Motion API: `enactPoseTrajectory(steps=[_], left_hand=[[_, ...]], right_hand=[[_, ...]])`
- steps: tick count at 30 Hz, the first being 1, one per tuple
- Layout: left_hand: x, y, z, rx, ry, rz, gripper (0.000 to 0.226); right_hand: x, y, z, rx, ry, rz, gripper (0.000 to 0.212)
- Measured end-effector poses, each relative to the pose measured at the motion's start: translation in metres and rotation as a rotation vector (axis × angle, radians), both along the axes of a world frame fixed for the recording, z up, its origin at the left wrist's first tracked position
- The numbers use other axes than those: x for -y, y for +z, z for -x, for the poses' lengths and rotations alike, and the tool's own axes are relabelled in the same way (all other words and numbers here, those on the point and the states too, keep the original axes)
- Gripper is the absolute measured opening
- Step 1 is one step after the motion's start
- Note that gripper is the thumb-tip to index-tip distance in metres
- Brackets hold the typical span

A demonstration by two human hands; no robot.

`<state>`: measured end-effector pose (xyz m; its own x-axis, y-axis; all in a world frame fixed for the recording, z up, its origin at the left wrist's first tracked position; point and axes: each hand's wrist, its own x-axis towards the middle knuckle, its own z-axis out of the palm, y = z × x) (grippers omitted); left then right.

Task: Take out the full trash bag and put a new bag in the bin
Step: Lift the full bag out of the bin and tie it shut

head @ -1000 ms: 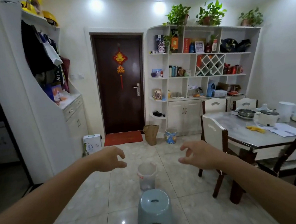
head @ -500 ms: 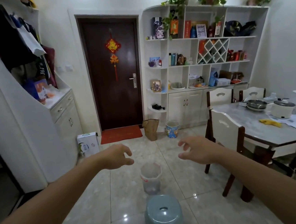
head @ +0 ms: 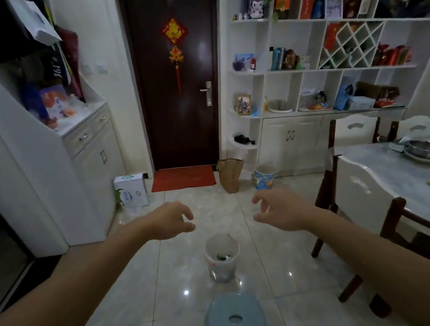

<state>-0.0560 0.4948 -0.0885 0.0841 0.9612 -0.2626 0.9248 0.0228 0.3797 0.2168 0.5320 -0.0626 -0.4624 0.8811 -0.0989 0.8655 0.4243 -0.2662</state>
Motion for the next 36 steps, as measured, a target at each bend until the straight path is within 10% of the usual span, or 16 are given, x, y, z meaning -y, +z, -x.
enactPoseTrajectory(steps=[36], left_hand=[[-0.526, -0.131, 0.108, 0.025, -0.193, 0.263, 0.045]], right_hand=[[-0.505, -0.161, 0.164, 0.174, -0.010, 0.262, 0.039]])
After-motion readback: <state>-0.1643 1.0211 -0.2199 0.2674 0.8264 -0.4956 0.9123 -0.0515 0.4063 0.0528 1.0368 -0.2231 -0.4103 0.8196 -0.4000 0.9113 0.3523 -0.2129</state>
